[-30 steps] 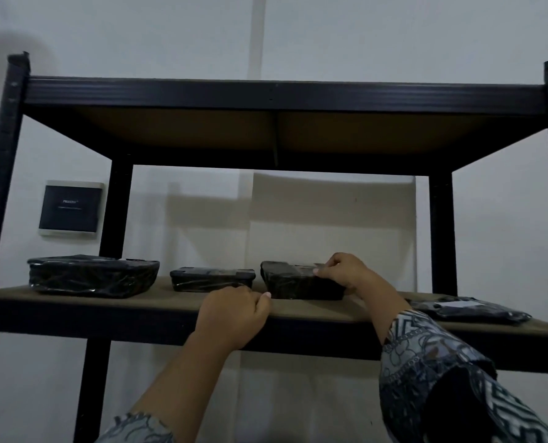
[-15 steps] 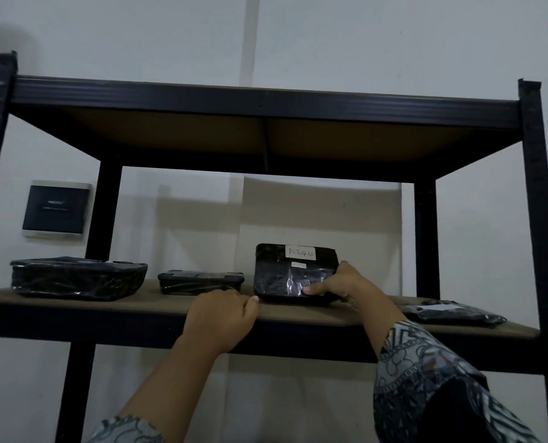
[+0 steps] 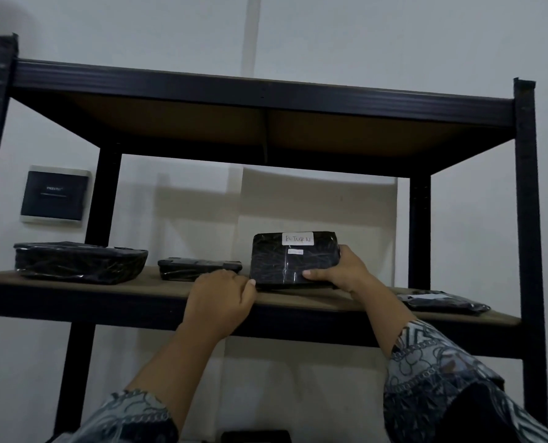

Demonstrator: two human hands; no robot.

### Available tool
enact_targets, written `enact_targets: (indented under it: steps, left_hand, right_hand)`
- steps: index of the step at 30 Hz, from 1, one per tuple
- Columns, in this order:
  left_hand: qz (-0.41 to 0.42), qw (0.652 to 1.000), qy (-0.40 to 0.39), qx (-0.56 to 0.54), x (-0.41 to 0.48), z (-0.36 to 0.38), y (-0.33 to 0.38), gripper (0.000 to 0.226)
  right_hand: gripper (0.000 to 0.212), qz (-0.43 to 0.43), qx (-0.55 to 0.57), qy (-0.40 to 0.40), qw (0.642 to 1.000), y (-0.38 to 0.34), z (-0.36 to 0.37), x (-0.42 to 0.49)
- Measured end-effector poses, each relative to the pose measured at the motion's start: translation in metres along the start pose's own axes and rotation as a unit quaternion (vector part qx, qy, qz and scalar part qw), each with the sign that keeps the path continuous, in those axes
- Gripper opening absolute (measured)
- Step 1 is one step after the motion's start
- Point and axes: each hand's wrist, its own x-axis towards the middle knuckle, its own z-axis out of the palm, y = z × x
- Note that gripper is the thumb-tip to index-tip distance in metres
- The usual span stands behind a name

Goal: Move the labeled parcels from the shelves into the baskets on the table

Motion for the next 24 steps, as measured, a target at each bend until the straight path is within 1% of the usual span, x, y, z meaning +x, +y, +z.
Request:
enact_targets:
  steps: [2, 4, 5, 10, 12, 17, 20, 24]
  left_hand:
    - [-0.007, 0.998, 0.046, -0.030, -0.006, 0.001, 0.002, 0.053]
    - [-0.010, 0.996, 0.075, -0.046, -0.014, -0.001, 0.007, 0.045]
    - [-0.010, 0.996, 0.074, -0.042, -0.020, -0.001, 0.009, 0.043]
    - [0.006, 1.000, 0.012, 0.005, -0.048, -0.006, 0.015, 0.055]
    - [0.016, 1.000, -0.006, 0.019, -0.058, -0.008, 0.018, 0.059]
    - [0.029, 0.999, -0.016, -0.016, -0.093, -0.019, 0.034, 0.062]
    - [0.044, 0.998, -0.022, -0.030, -0.119, -0.024, 0.048, 0.062]
    - [0.069, 0.995, -0.046, -0.059, -0.160, -0.020, 0.074, 0.063]
  right_hand:
    - [0.089, -0.009, 0.009, 0.018, 1.000, -0.007, -0.008, -0.015]
    - [0.084, -0.020, 0.024, 0.041, 0.999, -0.010, -0.017, -0.023]
    - [0.084, -0.025, 0.028, 0.051, 0.998, -0.012, -0.021, -0.029]
    - [0.076, -0.068, 0.035, 0.073, 0.994, -0.021, -0.038, -0.067]
    - [0.077, -0.083, 0.031, 0.081, 0.993, -0.026, -0.044, -0.084]
    - [0.083, -0.098, 0.038, 0.100, 0.989, -0.022, -0.056, -0.140]
    - [0.076, -0.096, 0.047, 0.101, 0.989, -0.011, -0.060, -0.180]
    - [0.074, -0.064, 0.067, 0.094, 0.991, 0.019, -0.063, -0.233]
